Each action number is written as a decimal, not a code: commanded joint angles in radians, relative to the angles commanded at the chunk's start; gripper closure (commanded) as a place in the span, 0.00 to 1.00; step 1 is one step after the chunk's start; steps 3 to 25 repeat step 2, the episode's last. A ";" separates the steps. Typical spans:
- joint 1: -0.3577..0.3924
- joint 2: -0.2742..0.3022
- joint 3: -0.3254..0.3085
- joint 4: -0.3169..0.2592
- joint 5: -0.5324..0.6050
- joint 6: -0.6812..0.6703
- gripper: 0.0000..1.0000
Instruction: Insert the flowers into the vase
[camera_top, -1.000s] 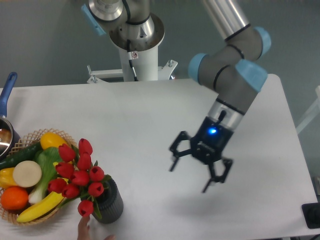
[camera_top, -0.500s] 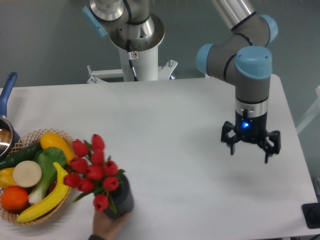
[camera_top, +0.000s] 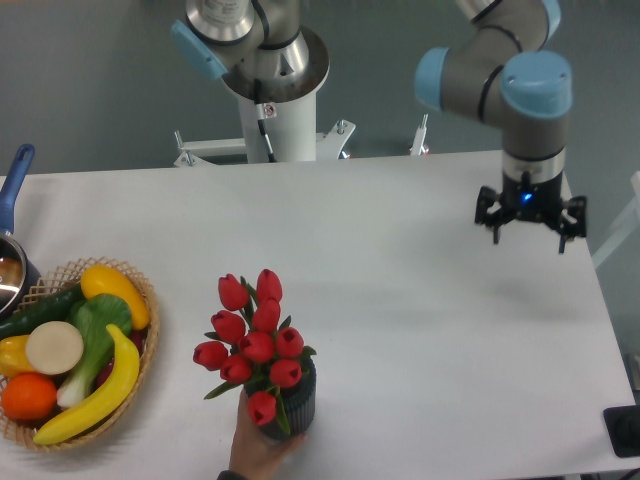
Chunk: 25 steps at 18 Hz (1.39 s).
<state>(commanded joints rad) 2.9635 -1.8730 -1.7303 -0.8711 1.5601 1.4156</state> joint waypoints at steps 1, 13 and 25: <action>0.003 0.000 0.000 -0.012 0.000 0.017 0.00; 0.006 -0.001 -0.006 -0.020 0.000 0.028 0.00; 0.006 -0.001 -0.006 -0.020 0.000 0.028 0.00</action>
